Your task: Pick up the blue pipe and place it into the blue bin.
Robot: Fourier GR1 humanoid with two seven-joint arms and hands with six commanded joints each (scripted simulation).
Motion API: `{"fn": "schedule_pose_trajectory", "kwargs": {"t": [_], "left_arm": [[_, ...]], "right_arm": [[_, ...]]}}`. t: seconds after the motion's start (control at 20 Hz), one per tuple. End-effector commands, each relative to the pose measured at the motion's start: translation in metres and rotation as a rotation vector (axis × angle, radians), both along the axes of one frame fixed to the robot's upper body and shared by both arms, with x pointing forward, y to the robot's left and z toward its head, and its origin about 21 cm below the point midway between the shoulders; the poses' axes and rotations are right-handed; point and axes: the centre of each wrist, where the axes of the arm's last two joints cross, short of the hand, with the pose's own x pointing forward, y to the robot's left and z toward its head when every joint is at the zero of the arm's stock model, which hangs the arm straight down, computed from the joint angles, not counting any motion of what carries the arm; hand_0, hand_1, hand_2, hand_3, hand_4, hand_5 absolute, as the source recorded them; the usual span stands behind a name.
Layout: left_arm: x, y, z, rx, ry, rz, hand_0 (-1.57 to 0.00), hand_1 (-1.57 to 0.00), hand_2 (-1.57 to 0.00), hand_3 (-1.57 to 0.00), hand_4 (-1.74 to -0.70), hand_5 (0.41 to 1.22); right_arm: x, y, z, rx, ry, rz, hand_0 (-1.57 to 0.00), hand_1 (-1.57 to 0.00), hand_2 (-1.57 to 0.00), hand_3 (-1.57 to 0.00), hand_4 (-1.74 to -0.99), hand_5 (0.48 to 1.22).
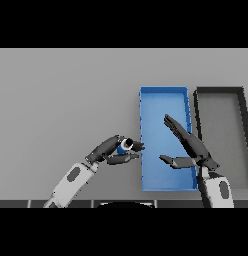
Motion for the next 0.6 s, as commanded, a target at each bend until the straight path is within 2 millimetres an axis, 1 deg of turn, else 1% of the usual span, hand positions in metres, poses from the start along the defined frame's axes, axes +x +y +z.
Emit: {"fn": "schedule_pose_trajectory", "kwargs": {"t": [0.0,0.05,0.1,0.15,0.2,0.3,0.35,0.45,0.55], "left_arm": [[0.002,0.001,-0.004,0.009,0.006,0.008,-1.57,-1.57,-1.57,-1.49,-1.74,1.221],[0.005,-0.002,-0.003,0.021,0.006,0.014,-1.57,-1.57,-1.57,-1.49,-1.74,1.221],[0.005,-0.002,-0.004,0.019,0.005,0.008,-1.57,-1.57,-1.57,-1.49,-1.74,1.221],[0.006,-0.002,-0.001,0.014,-0.006,0.001,-1.57,-1.57,-1.57,-1.49,-1.74,1.221],[0.005,-0.002,0.0,0.014,-0.006,0.003,-1.57,-1.57,-1.57,-1.48,-1.74,1.221],[0.002,-0.005,0.0,0.02,-0.003,-0.005,-1.57,-1.57,-1.57,-1.48,-1.74,1.221],[-0.001,-0.006,-0.003,0.024,0.005,-0.012,-1.57,-1.57,-1.57,-1.49,-1.74,1.221],[0.003,-0.002,-0.005,0.014,0.006,-0.01,-1.57,-1.57,-1.57,-1.49,-1.74,1.221],[0.003,0.0,-0.004,-0.005,-0.002,-0.028,-1.57,-1.57,-1.57,-1.52,-1.74,1.221]], "right_arm": [[0.0,0.007,0.008,-0.018,-0.005,0.059,0.0,0.0,0.0,0.0,-1.319,0.501],[0.005,0.016,0.015,-0.043,0.007,0.106,0.0,0.0,0.0,0.0,-1.314,0.5],[0.005,0.019,0.022,-0.054,0.008,0.145,0.0,0.0,0.0,0.0,-1.306,0.502],[0.007,0.028,0.027,-0.069,0.005,0.186,0.0,0.0,0.0,0.0,-1.309,0.503],[0.012,0.036,0.033,-0.09,-0.014,0.219,0.0,0.0,0.0,0.0,-1.314,0.51],[0.017,0.049,0.033,-0.144,-0.035,0.278,0.0,0.0,0.0,0.0,-1.306,0.521],[0.023,0.057,0.038,-0.161,-0.045,0.309,0.0,0.0,0.0,0.0,-1.294,0.523],[0.027,0.073,0.043,-0.161,-0.049,0.361,0.0,0.0,0.0,0.0,-1.253,0.529],[0.032,0.082,0.046,-0.186,-0.049,0.391,0.0,0.0,0.0,0.0,-1.232,0.531]]}}
